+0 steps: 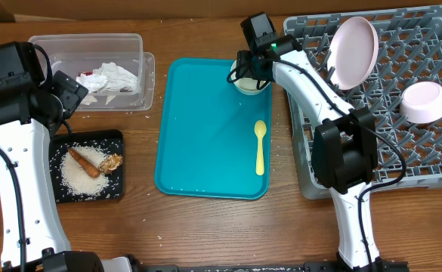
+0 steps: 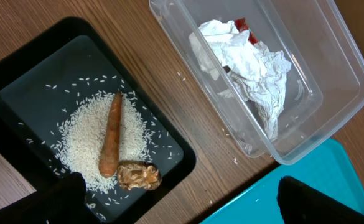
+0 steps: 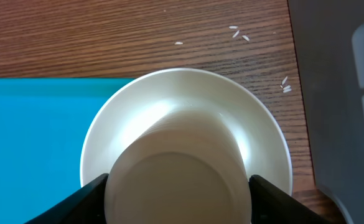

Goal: Sort waste into correct bins and load items into the dishwasher
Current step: 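Lower the right gripper and grasp the white cup, then lift the white cup and carry it to the rack's back corner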

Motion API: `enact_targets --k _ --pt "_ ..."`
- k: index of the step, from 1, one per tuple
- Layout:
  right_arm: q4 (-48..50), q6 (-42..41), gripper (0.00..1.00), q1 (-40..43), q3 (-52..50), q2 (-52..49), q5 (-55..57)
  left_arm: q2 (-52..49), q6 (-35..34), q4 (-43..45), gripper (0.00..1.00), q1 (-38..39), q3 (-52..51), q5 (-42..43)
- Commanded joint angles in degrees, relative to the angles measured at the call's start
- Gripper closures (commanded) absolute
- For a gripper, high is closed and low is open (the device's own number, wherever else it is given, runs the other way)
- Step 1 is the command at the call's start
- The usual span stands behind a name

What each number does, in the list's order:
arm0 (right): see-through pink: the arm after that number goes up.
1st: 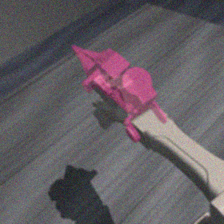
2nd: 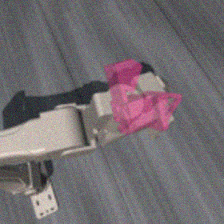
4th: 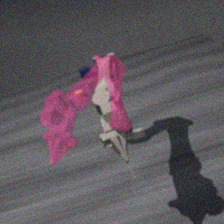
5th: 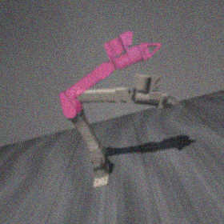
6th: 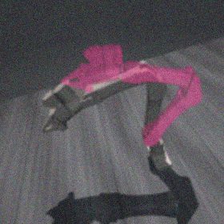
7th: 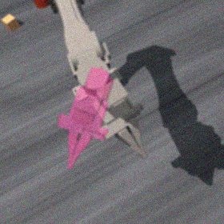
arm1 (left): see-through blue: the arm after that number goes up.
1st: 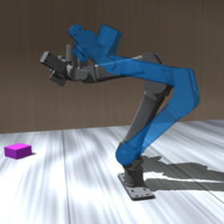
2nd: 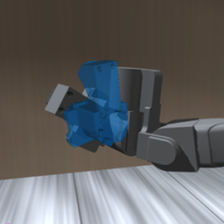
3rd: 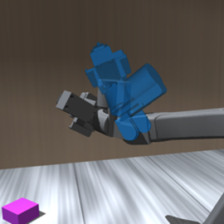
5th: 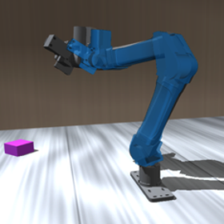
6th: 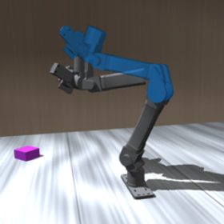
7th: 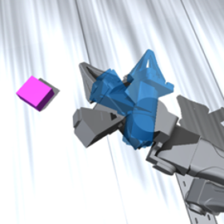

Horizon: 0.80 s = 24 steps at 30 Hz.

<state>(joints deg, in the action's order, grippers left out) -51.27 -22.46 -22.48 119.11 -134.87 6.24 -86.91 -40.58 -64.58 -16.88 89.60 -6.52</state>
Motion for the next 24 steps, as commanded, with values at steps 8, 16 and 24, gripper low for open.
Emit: enact_targets --k 8,16,24 --pt "0.0 -0.09 0.37 0.31 0.98 6.86 0.2 -0.24 -1.01 0.09 0.0 0.02 0.13 -0.94" --pt "-0.44 -0.11 0.37 5.81 0.98 19.93 0.15 -0.24 -1.03 0.09 0.0 0.02 0.13 -0.94" --pt "-3.74 -0.11 0.37 20.96 0.98 33.16 0.15 -0.24 -1.03 0.07 0.0 0.02 0.13 -0.96"
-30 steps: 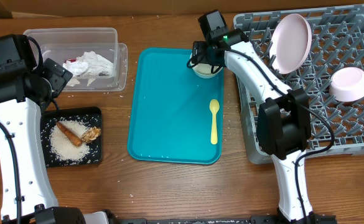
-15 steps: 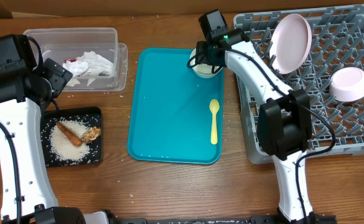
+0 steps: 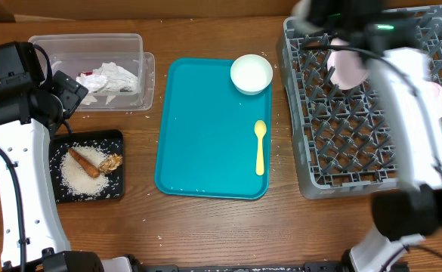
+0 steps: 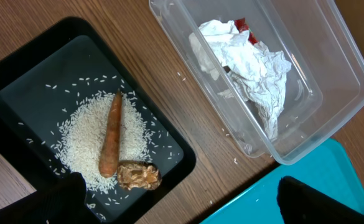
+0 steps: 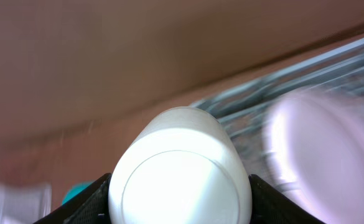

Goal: Sort waste into correct bins and load items into the dishwasher
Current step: 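Lift the white cup and carry it to the rack's back corner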

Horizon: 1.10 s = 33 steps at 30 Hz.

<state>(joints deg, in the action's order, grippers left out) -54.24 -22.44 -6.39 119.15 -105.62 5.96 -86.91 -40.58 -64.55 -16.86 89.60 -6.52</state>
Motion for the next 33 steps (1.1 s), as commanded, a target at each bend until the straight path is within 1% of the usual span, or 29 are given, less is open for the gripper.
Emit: enact_targets --k 1,4,8,13,15,23,33 --pt "-1.2 -0.13 0.37 7.34 0.94 5.03 0.42 -0.24 -1.03 0.07 0.0 0.0 0.13 -0.94" --pt "-2.71 -0.13 0.37 14.97 0.94 7.23 0.42 -0.24 -1.01 0.07 0.0 0.0 0.13 -0.96" --pt "-5.25 -0.17 0.37 24.26 0.85 7.19 -0.68 -0.24 -1.03 0.07 0.0 0.02 0.13 -0.94" --pt "-6.38 -0.31 0.37 31.21 0.81 4.76 -10.49 -0.24 -1.03 0.07 0.0 0.0 0.13 -0.94" --pt "-6.51 -0.31 0.37 32.06 0.81 3.3 -11.93 -0.24 -1.01 0.07 0.0 0.0 0.13 -0.94" --pt "-5.55 -0.11 0.37 31.91 0.81 -4.66 -11.21 -0.24 -1.03 0.07 0.0 0.0 0.13 -0.96" --pt "4.15 -0.04 0.37 31.54 0.81 -14.34 -11.21 -0.24 -1.01 0.07 0.0 0.0 0.13 -0.96"
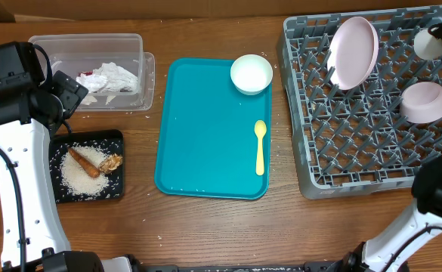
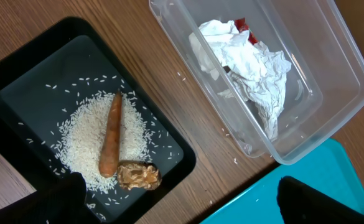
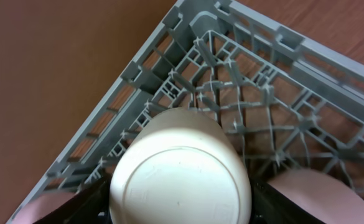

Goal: Sort waste into correct bins and load items into the dishwasher
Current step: 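Lift the white cup and carry it to the rack's back corner, then set the cup upside down in the rack and release it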

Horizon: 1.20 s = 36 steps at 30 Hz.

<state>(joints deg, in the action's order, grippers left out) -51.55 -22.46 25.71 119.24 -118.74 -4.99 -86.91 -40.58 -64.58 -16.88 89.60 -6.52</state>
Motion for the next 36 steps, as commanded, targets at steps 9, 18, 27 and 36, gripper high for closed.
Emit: enact_targets --k 9,18,27,36 --pt "5.42 0.37 0.14 -2.29 0.72 -3.06 -0.22 -0.26 -1.01 0.09 0.0 0.02 0.13 -0.94" --pt "2.51 0.37 0.05 -2.8 0.81 -2.36 -1.6 -0.24 -1.03 0.09 0.0 0.02 0.13 -0.94" --pt "2.23 3.48 0.0 -6.67 0.81 6.75 -7.93 -0.26 -1.03 0.09 0.0 0.02 0.13 -0.94" --pt "1.09 9.51 0.06 -20.41 0.79 13.33 -7.96 -0.24 -1.01 0.07 0.0 0.02 0.13 -0.94"
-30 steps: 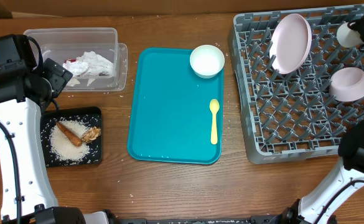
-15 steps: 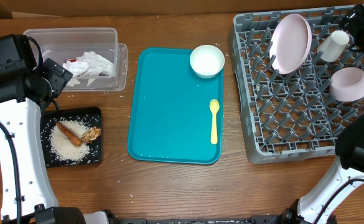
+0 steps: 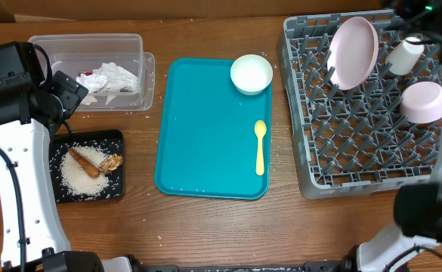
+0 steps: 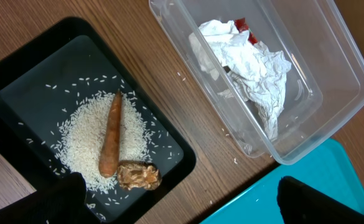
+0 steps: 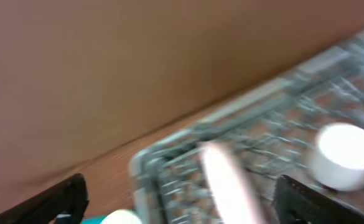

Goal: Sort waste into correct bins and load items into the dishwasher
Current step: 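Set the cup upside down in the rack and release it, then move the right gripper back over the white saucer on the tray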

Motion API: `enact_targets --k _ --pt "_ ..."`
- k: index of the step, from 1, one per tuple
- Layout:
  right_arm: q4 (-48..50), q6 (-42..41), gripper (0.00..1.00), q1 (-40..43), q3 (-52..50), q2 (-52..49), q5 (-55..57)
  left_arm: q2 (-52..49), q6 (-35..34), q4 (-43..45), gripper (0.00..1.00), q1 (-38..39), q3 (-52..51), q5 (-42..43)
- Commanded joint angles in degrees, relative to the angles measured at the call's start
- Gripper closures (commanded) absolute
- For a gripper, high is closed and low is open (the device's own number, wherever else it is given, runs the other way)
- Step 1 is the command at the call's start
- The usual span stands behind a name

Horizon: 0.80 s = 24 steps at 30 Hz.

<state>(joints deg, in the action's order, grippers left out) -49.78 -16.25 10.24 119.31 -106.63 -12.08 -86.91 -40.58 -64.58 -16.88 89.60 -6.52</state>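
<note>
A white cup (image 3: 404, 54) lies tilted in the grey dish rack (image 3: 357, 170), just right of the upright pink plate (image 3: 354, 50) and beyond the pink bowl (image 3: 423, 102). My right gripper (image 5: 182, 202) is open and empty above the rack's far edge; its blurred view shows the cup (image 5: 343, 155) and the plate (image 5: 228, 180) below. A white bowl (image 3: 251, 73) and a yellow spoon (image 3: 260, 147) rest on the teal tray (image 3: 198, 128). My left gripper (image 4: 175, 205) hangs open and empty over the wood between the black tray and the teal tray.
A clear bin (image 3: 134, 72) at the back left holds crumpled white tissue (image 4: 250, 62) and a red scrap. The black tray (image 4: 20, 74) carries rice, a carrot (image 4: 111, 134) and a brown food lump (image 4: 138, 175). Rice grains are scattered on the table.
The white cup, held over the rack's far right corner before, now lies in the rack beside the pink plate. My right gripper has let go and stands open, farther from it. The left arm is unchanged.
My right gripper was shut on the white cup standing in the white bowl on the teal tray. Then the cup was up over the rack and the bowl stayed behind. Then it was at the rack's far right corner. Now it rests in the rack, released.
</note>
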Motion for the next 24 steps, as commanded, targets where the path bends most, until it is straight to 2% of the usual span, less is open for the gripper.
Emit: enact_targets --k 1,7,12,24 --pt "-1.14 3.54 0.09 -7.48 0.7 0.92 -0.87 -0.26 -1.03 0.09 0.0 0.02 0.13 -0.94" --pt "-1.7 6.29 0.15 -20.0 0.66 -3.23 2.19 -0.26 -1.01 0.09 0.0 0.02 0.13 -0.94" --pt "-1.33 6.29 0.17 -28.46 0.66 -10.88 6.54 -0.26 -1.01 0.09 0.0 0.02 0.13 -0.94" --pt "0.63 6.27 0.18 -38.58 0.66 -27.02 15.15 -0.26 -1.03 0.09 0.0 0.02 0.13 -0.94"
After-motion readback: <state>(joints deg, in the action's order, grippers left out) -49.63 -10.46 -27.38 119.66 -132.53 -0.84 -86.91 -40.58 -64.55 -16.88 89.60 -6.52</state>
